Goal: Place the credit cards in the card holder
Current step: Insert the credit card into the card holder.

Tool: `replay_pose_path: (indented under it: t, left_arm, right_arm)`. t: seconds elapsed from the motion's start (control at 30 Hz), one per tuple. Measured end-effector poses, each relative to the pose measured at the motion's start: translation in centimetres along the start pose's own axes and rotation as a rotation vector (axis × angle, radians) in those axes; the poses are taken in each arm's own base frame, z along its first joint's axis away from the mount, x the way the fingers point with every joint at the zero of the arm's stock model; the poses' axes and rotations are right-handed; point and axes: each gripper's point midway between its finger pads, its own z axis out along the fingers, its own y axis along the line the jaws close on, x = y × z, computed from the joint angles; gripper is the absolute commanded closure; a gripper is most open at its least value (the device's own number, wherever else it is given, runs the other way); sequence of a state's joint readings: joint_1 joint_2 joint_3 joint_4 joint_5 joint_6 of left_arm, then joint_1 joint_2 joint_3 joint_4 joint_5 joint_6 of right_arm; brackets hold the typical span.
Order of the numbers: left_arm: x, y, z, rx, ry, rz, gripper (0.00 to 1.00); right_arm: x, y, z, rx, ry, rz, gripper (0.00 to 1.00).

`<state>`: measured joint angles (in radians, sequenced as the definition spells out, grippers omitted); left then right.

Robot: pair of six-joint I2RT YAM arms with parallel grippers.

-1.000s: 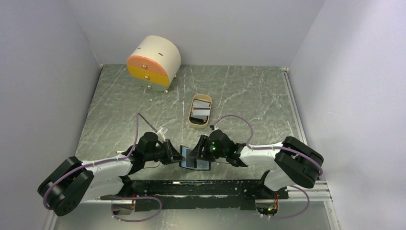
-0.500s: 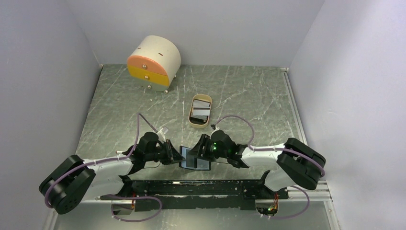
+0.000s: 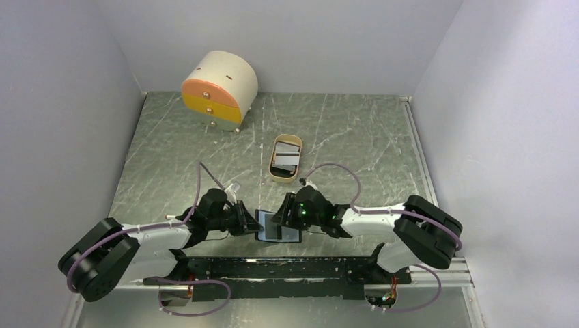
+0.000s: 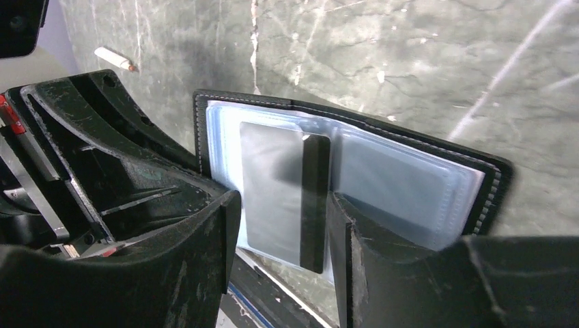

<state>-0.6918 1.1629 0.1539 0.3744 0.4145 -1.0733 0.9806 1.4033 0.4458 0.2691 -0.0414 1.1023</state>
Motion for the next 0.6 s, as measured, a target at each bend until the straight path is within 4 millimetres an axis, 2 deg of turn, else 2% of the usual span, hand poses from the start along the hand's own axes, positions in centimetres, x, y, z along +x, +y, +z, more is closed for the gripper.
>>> replay_pose_path:
  t: [0.17,0.4,0.5,0.6]
  left_arm:
    - [0.0,0.0,0.0,0.0,0.0,-0.001,0.85]
    - [-0.1,-0.3,-0.2,0.015,-0.007,0.0,0.75]
    - [-0.2,-0.8,-0.3,0.03,-0.014,0.003,0.73]
    - [-0.4,-1.5,-0.5,0.057,-0.026,0.01,0.8]
  right_arm:
    - [0.6,0.8,0.8,-0.023,0.014,-0.009,0.47]
    - [1.0,1.4,0.7,-0.087,0.012,0.026,0.47]
    - [1.3,1.5,0.5,-0.118,0.017,0.04,0.53]
    - [1.6,1.4,0.5,-0.133,0.027,0.043,0.63]
